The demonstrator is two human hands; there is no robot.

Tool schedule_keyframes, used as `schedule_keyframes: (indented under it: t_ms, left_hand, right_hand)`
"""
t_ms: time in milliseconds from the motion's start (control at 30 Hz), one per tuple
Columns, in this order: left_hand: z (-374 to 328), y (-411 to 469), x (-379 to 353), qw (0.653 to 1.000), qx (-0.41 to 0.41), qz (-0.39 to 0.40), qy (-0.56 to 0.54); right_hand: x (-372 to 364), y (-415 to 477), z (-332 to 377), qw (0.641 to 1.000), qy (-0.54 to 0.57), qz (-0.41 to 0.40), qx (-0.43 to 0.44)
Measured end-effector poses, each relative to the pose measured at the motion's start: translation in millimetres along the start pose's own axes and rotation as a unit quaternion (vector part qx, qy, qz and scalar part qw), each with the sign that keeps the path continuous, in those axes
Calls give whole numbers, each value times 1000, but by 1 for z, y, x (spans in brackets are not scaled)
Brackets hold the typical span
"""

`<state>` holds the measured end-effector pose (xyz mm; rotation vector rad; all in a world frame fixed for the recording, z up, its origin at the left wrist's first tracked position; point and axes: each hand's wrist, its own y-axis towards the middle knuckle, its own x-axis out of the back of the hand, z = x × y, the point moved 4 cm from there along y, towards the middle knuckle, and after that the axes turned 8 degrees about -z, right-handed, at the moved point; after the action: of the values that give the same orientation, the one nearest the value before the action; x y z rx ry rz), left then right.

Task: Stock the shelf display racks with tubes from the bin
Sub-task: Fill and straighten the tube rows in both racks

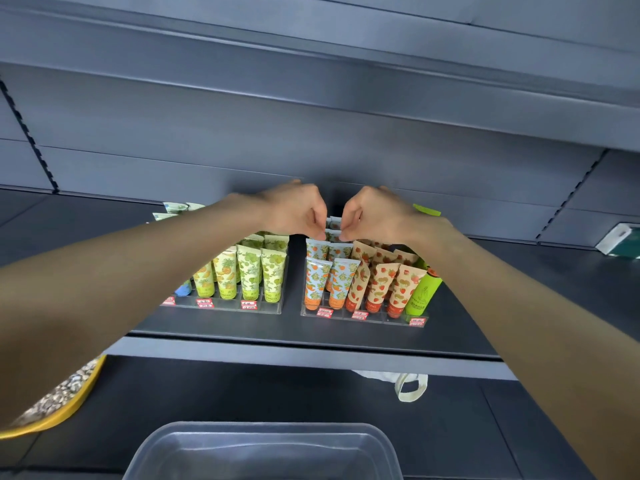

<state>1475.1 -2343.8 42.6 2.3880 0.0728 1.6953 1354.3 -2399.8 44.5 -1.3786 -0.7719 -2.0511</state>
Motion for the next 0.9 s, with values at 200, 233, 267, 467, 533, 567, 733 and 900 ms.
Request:
schedule_keyframes:
  t_ms: [200, 233, 267, 467, 533, 567, 733, 900]
  left_hand:
    - [-2, -26, -28, 999, 8, 29, 22]
    - [-1, -28, -32, 999, 9, 31, 31]
    - [-2, -29, -35, 999, 10, 29, 44]
    - [-5, -32, -41, 995, -3, 2, 96]
    - [-5, -31, -41, 995, -4, -10, 103]
    - [-4, -31, -41, 994, -6, -15, 107]
    - [-2, -30, -41, 993, -11, -33, 110]
    - [-1, -29, -43, 994, -10, -32, 108]
  right_hand:
    - [-17, -28, 0, 999, -3, 42, -8]
    - [-20, -30, -2, 999, -8, 37, -14]
    - [-23, -31, -4, 999, -16, 30, -20]
    - [-34, -33, -3, 999, -51, 13, -5]
    - [-35, -33, -2, 999, -42, 0, -5]
    - [-35, -33, -2, 999, -37, -5, -4]
    - [-34, -33, 0, 1000, -18, -11, -2]
    - [-35, -32, 1, 1000, -15, -1, -7]
